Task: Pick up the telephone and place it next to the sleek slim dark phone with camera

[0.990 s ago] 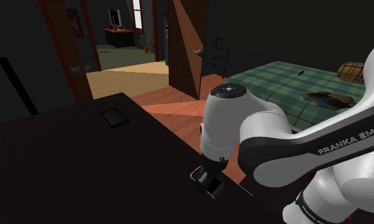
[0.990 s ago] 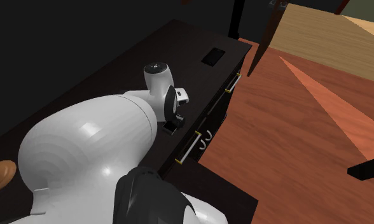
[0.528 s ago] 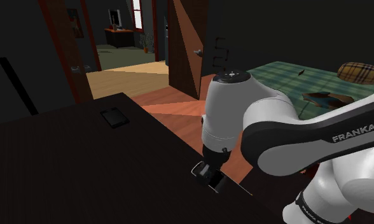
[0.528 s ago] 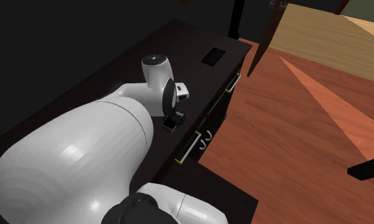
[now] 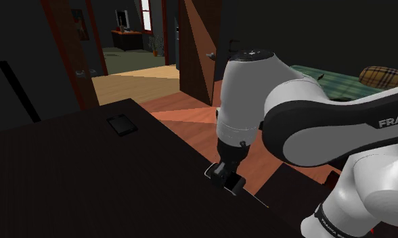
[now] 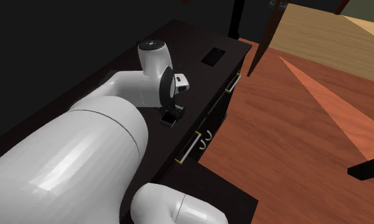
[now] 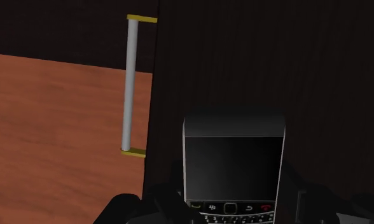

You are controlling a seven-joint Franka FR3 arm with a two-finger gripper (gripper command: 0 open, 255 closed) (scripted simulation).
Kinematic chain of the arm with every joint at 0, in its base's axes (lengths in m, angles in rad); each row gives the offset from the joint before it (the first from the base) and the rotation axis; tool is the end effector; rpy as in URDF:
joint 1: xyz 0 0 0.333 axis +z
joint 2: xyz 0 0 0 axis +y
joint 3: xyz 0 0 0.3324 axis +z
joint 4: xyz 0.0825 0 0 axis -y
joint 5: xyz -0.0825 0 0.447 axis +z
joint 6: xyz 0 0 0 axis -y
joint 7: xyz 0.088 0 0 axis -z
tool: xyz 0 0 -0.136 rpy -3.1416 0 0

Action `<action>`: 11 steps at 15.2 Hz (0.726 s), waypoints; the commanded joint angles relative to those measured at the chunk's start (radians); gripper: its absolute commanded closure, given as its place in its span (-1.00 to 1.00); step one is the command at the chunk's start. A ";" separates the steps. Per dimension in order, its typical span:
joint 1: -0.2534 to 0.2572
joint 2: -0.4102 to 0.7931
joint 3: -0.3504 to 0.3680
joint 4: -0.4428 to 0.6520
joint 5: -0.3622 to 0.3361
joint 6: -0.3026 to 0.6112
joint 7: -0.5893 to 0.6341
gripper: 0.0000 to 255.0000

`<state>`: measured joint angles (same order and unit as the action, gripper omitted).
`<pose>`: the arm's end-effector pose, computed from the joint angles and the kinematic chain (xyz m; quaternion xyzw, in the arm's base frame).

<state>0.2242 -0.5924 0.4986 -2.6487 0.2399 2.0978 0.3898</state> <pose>0.3146 0.2700 0.3589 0.9972 0.0675 0.0156 0.0277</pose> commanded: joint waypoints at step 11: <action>-0.171 0.397 0.018 0.344 -0.201 0.037 0.015 1.00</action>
<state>0.0639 -0.2363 0.5106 -2.3421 0.0606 2.1344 0.3949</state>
